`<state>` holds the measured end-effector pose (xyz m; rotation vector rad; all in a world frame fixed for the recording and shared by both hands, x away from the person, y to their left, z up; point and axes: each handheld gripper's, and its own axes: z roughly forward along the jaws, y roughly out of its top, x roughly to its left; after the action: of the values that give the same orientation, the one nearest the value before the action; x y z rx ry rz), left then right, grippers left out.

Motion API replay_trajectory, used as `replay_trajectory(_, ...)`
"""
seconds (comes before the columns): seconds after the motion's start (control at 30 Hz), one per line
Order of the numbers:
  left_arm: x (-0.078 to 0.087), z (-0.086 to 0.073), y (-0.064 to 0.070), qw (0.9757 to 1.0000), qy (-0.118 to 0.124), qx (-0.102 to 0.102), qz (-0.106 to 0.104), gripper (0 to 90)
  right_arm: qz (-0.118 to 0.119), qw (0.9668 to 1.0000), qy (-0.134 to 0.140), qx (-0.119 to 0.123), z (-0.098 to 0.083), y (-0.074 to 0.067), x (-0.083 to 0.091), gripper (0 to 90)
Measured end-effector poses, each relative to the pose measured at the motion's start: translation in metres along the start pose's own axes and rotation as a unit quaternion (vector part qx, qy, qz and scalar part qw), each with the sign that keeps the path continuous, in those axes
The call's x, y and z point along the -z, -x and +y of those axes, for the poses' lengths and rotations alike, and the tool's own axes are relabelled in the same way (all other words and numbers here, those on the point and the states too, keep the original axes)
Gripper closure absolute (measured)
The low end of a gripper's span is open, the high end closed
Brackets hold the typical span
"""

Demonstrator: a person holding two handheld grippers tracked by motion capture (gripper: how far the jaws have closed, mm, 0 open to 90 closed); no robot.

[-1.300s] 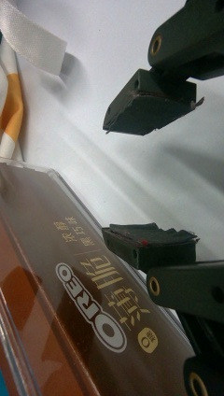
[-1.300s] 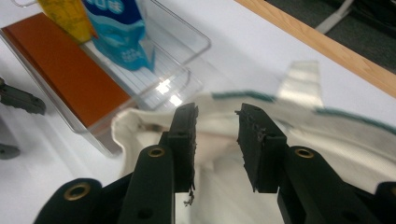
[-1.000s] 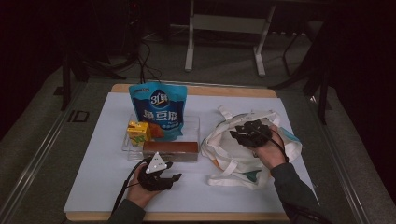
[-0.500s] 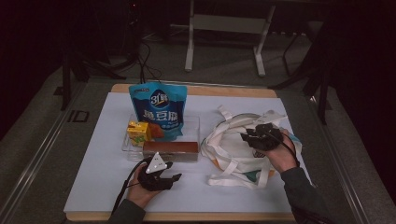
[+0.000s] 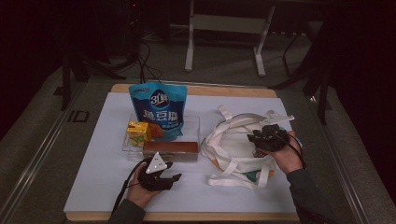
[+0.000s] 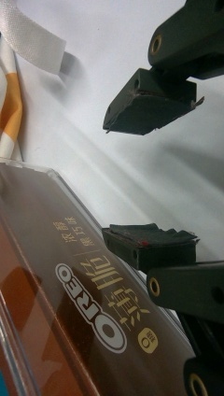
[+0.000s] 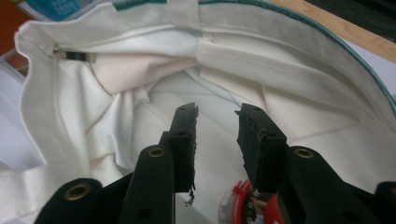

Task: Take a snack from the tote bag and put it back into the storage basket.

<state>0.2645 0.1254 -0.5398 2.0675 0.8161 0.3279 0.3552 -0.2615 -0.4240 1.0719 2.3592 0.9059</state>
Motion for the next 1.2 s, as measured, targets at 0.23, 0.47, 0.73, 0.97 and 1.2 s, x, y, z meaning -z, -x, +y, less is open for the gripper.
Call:
replay_trajectory(0.23,0.000,0.000,0.000,1.0000,0.000,0.000,0.001,42.6,-0.007,0.9999,-0.002,-0.008,-0.006,0.007,0.003,67.0)
replay_trajectory(0.47,0.000,0.000,0.001,1.0000,0.002,0.000,0.001,42.6,-0.014,0.9997,-0.012,-0.012,-0.015,0.013,0.005,73.7)
replay_trajectory(0.73,0.000,0.000,0.000,1.0000,0.000,0.000,0.001,42.6,-0.035,0.9988,-0.031,-0.009,-0.024,0.021,0.008,90.0)
replay_trajectory(0.97,0.000,0.000,0.000,1.0000,0.000,-0.001,0.002,42.6,-0.049,0.9979,-0.032,-0.028,-0.032,0.028,0.012,90.0)
replay_trajectory(1.2,0.000,0.000,0.000,1.0000,0.000,0.000,0.001,42.6,-0.057,0.9970,-0.035,-0.038,-0.038,0.034,0.015,90.0)
